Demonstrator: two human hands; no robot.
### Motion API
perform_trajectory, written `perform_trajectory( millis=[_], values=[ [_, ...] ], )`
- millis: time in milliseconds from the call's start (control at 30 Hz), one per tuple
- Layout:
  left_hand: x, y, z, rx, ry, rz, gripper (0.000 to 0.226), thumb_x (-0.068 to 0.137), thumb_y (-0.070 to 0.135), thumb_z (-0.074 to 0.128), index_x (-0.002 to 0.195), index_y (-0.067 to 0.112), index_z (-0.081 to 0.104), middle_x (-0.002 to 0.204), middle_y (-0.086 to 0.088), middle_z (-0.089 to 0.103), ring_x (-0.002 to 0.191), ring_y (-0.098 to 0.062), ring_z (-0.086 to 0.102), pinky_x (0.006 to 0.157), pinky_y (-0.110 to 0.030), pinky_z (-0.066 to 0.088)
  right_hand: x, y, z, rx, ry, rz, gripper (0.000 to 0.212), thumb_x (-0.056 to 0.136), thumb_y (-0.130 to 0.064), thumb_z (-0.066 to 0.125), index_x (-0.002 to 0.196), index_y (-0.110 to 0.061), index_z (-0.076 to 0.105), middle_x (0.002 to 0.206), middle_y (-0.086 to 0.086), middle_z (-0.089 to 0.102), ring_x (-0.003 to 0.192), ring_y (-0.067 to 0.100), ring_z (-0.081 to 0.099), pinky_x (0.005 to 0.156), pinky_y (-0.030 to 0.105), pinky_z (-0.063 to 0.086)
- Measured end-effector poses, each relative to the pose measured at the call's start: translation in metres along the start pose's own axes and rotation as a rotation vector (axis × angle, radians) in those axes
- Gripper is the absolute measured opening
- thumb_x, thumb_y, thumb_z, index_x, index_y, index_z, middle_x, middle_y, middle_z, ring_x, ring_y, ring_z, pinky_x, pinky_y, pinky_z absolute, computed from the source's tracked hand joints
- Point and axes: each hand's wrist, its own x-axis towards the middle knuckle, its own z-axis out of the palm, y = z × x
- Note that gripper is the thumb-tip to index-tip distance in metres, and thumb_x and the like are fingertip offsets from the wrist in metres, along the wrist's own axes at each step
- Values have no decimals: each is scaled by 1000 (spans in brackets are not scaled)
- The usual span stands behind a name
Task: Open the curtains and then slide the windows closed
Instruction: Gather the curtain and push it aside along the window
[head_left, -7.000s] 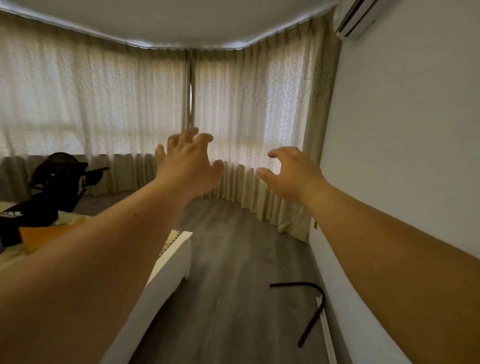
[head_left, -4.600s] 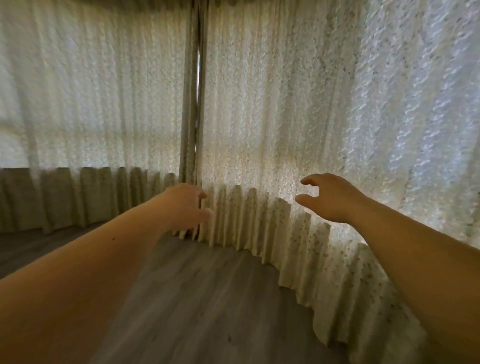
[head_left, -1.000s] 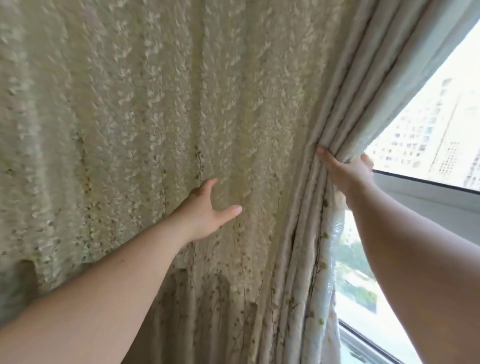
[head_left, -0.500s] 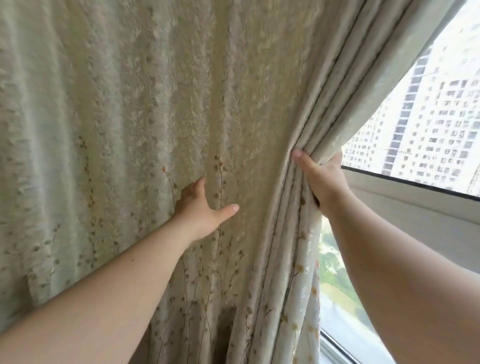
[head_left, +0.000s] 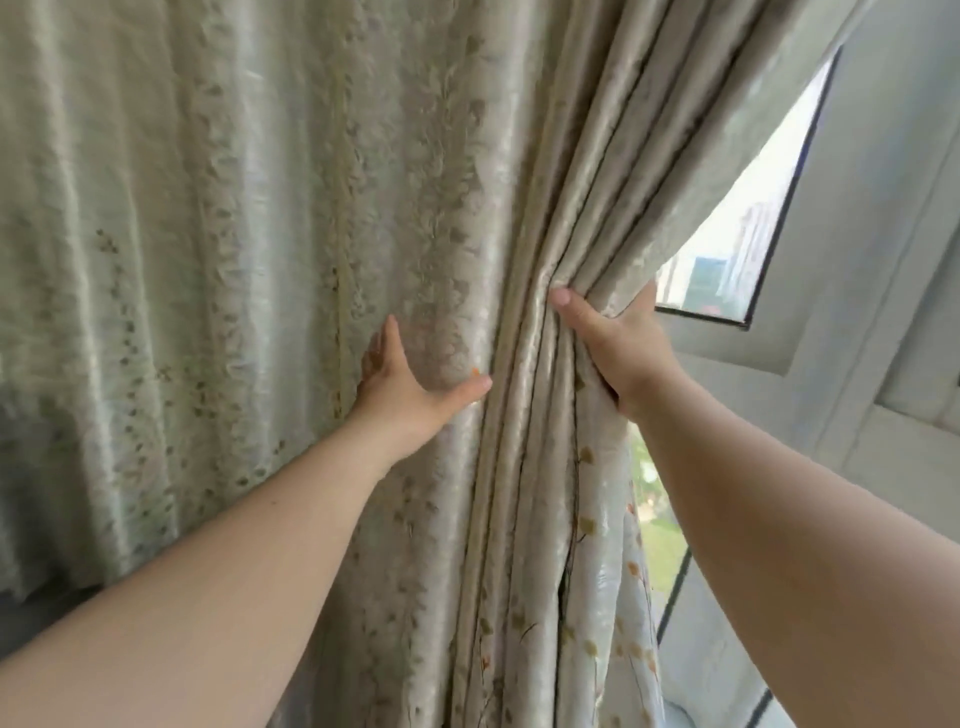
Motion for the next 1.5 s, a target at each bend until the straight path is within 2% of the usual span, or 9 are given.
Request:
perform_trajectory(
  millis=[100, 167, 300, 500, 633, 833, 1033, 1300, 1500],
  values=[
    [26, -23, -15, 13, -17, 67, 135, 33, 87, 55, 137, 40, -18, 153, 8, -10, 140, -17, 0, 111, -43, 15, 23, 1, 60, 45, -45, -26, 91, 50, -69, 74, 124, -38, 31, 107, -24, 56, 96, -4, 54, 80, 24, 45],
    [51, -43, -31, 115, 52, 88, 133, 34, 88, 52, 137, 41, -18, 152, 11, -15, 139, -18, -3, 111, -46, 13, 38, 0, 104, 57, -70, -17, 96, 48, -73, 72, 126, -36, 29, 106, -25, 55, 92, -2, 54, 71, 19, 41],
    [113, -85, -83, 285, 223, 55, 132, 38, 88, 51, 137, 35, -19, 150, 9, -24, 139, -20, -11, 111, -52, 7, 68, -4, 186, 66, -91, 25, 118, 49, -75, 69, 143, -30, 13, 124, -8, 48, 106, 16, 49, 84, 30, 38],
    [199, -144, -150, 443, 390, 94, 125, 48, 80, 53, 131, 37, -29, 146, 9, -33, 136, -22, -22, 107, -57, -7, 106, -2, 289, 102, -92, 41, 94, 58, -65, 73, 132, -36, 23, 100, -22, 52, 87, 1, 52, 76, 26, 39],
    [240, -184, -180, 258, 398, -63, 128, 42, 82, 49, 134, 36, -26, 152, 4, -19, 139, -28, 1, 108, -55, 9, 128, -7, 362, 96, -155, -2, 99, 58, -66, 72, 136, -37, 19, 100, -20, 53, 86, 0, 52, 69, 20, 39],
    [291, -239, -222, -17, 412, -149, 105, 69, 61, 58, 140, 36, -15, 151, -2, 21, 126, -27, 38, 90, -27, 31, 165, -12, 465, 174, -292, -63, 100, 57, -64, 74, 136, -33, 22, 116, -10, 59, 102, 12, 57, 84, 29, 44],
    [314, -283, -289, 473, 743, -137, 109, 61, 68, 56, 143, 25, -2, 154, -1, -5, 138, -26, 2, 111, -46, 9, 187, -14, 563, 258, -454, -98, 102, 53, -67, 73, 135, -37, 20, 118, -9, 56, 102, 13, 55, 84, 30, 44],
    [347, -356, -381, 305, 656, -348, 121, 55, 71, 60, 139, 30, -17, 154, -1, -8, 139, -28, 6, 110, -47, 18, 199, -30, 696, 337, -554, -107, 107, 50, -70, 74, 136, -39, 20, 128, -12, 53, 112, 14, 53, 96, 39, 44],
    [396, -426, -464, 114, 459, -253, 102, 70, 54, 64, 142, 34, -7, 149, -1, 27, 126, -25, 37, 96, -32, 32, 213, -52, 821, 317, -472, -70, 105, 52, -67, 73, 137, -34, 22, 107, -21, 54, 99, 10, 55, 84, 34, 41]
  ],
)
